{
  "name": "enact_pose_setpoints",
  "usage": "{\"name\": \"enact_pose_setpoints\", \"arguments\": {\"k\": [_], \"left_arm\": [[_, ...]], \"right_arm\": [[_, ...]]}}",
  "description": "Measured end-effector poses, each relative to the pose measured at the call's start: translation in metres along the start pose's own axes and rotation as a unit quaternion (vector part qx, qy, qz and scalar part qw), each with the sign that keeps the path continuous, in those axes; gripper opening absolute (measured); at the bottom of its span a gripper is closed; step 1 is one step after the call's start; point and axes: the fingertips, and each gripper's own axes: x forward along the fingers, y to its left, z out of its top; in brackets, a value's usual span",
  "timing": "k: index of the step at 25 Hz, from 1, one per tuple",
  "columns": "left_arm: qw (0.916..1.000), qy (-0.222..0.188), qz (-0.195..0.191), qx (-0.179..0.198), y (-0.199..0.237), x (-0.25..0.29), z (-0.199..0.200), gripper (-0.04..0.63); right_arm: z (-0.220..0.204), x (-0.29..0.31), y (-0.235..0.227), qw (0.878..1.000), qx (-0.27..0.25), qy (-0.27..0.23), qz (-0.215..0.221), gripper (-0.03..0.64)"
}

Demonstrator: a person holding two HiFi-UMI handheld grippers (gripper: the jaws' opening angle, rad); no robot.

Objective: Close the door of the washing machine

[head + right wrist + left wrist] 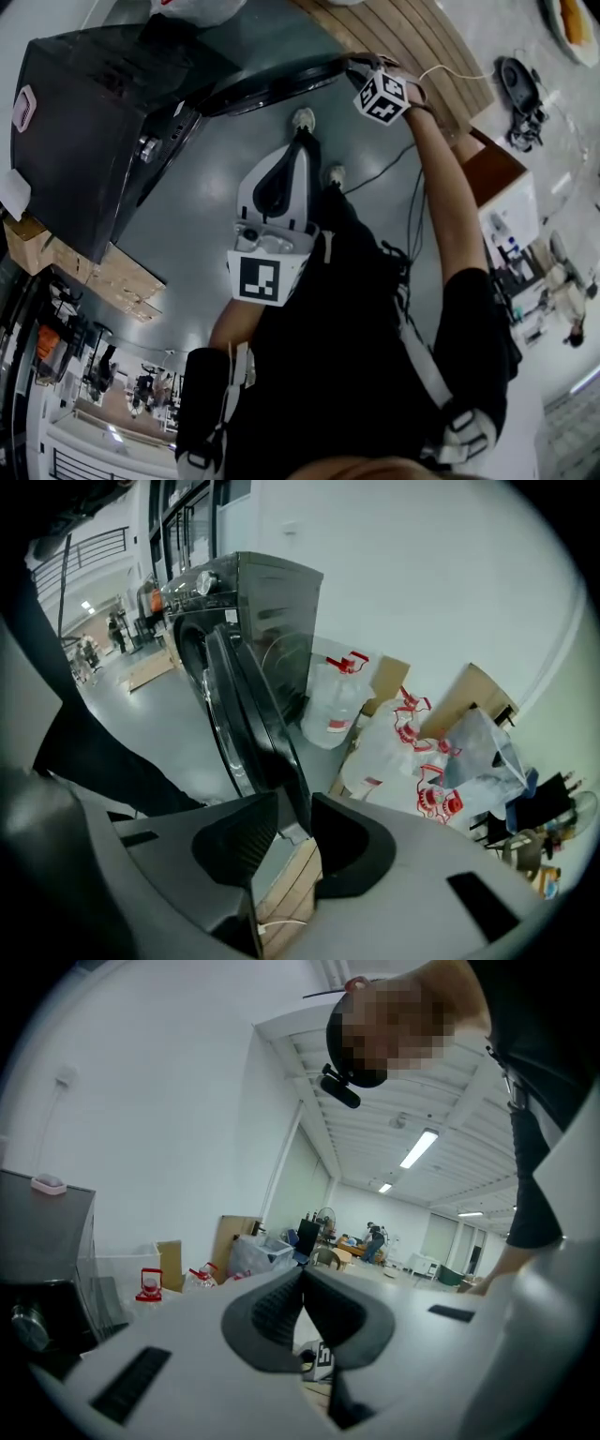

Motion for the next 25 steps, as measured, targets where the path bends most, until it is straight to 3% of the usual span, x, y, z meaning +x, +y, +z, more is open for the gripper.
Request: {"name": "enact_pose_setpoints", "arguments": {"k": [8, 11, 25], "left_arm": [[0.9999, 0.006, 0.005, -0.010, 0.005, 0.003, -0.013, 0.006], [0.9999, 0.010, 0.004, -0.012, 0.007, 0.004, -0.019, 0.006], [0.9997, 0.002, 0.014, -0.019, -0.013, -0.027, -0.031, 0.006]], "right_arm": [[-0.011, 0.036, 0.002, 0.997, -0.066, 0.027, 0.025, 0.107], [-0.011, 0.043, 0.000, 0.996, -0.082, 0.028, 0.014, 0.085], [-0.040, 0.030, 0.052, 0.995, -0.090, 0.039, 0.034, 0.064]]}}
